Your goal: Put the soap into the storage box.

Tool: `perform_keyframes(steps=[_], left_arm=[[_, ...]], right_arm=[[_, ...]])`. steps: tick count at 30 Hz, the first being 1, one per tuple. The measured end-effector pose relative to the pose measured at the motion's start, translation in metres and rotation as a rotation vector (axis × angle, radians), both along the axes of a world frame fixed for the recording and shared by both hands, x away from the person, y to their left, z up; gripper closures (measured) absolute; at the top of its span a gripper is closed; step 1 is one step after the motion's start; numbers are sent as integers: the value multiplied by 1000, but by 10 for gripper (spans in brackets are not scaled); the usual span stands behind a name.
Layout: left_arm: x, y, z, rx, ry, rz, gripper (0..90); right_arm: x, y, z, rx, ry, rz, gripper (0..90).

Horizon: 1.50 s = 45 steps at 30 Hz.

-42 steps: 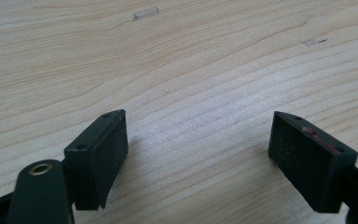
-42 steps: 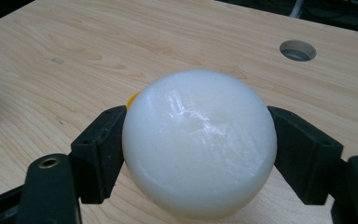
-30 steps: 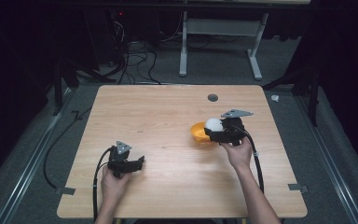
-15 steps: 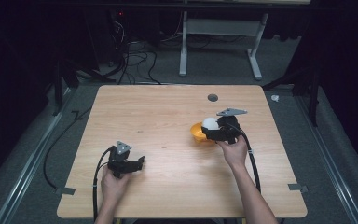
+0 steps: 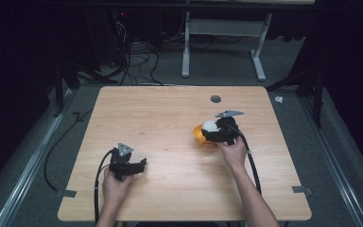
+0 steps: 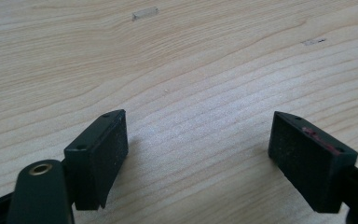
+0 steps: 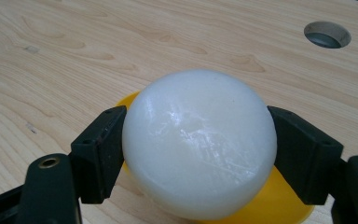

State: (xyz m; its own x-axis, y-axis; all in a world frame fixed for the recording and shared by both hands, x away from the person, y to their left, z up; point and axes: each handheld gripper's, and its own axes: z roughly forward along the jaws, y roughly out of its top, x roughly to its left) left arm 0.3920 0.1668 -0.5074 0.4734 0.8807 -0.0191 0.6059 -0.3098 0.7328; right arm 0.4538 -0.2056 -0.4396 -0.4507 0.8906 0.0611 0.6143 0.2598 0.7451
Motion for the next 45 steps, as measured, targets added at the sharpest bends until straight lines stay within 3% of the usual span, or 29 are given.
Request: perform_keyframes(steps=[25,28,33,45], left_arm=[[0,0,0,0,0,0,204],[0,0,0,0,0,0,203],[0,0,0,0,0,0,204],[0,0,0,0,0,0,202]], right_arm=[[10,5,-17,-36,43,-30,246],[9,6,-19,-38,34,-23,243],[5,2,-8,13,-15,-22,252],[-6,-11,9,33,-69,-29,262]])
